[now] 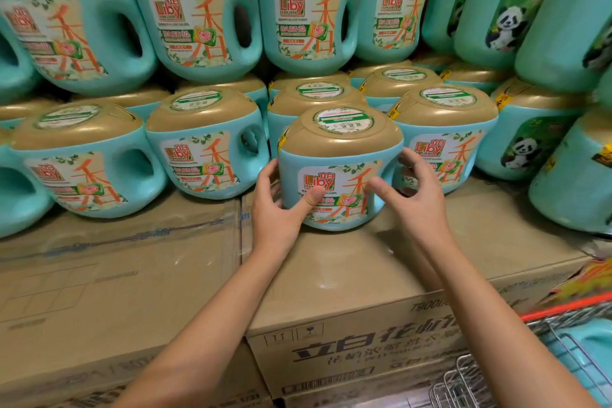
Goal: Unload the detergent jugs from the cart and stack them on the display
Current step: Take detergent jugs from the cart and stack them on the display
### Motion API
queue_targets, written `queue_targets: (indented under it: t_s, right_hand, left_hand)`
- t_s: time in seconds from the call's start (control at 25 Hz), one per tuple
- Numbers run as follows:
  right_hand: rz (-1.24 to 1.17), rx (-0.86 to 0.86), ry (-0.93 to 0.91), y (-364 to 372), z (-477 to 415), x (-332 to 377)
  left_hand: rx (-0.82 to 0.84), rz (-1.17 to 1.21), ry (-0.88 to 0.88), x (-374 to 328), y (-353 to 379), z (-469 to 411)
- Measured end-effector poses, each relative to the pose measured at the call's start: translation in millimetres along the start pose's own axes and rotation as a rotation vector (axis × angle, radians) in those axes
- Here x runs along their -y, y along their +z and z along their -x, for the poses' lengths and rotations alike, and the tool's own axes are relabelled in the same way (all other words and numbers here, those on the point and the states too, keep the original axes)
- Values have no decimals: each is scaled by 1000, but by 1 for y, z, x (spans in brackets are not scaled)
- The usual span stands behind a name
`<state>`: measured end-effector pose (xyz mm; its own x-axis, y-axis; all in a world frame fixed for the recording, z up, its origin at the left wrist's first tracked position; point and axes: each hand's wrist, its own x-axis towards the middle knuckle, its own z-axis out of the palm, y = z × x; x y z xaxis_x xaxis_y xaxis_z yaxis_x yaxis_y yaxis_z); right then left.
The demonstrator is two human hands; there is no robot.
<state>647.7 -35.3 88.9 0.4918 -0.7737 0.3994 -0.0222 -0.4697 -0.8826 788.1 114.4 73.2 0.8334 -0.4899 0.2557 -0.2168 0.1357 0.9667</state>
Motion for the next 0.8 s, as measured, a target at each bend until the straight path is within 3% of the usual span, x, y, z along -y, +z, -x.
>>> queue_targets:
  t_s: [0.12,0.2,0.28,0.44,0.8]
  right_hand:
    - [-33,-142,28,-29,0,-2]
    - [-120,-236,60,-52,12,-6]
    - [-166,-285,94,-71,34,-12]
    - [-133,-366,175,-101,98,-24]
    - [-88,-686,378,-207,183,-55]
  left_hand:
    - [-59,-44,-16,-4,2,10]
    - [-211,-53,81,-10,4,23]
    - [-280,83,184,-22,8,38]
    - [-31,311,117,-35,35,74]
    - [497,280,-56,-11,165,141]
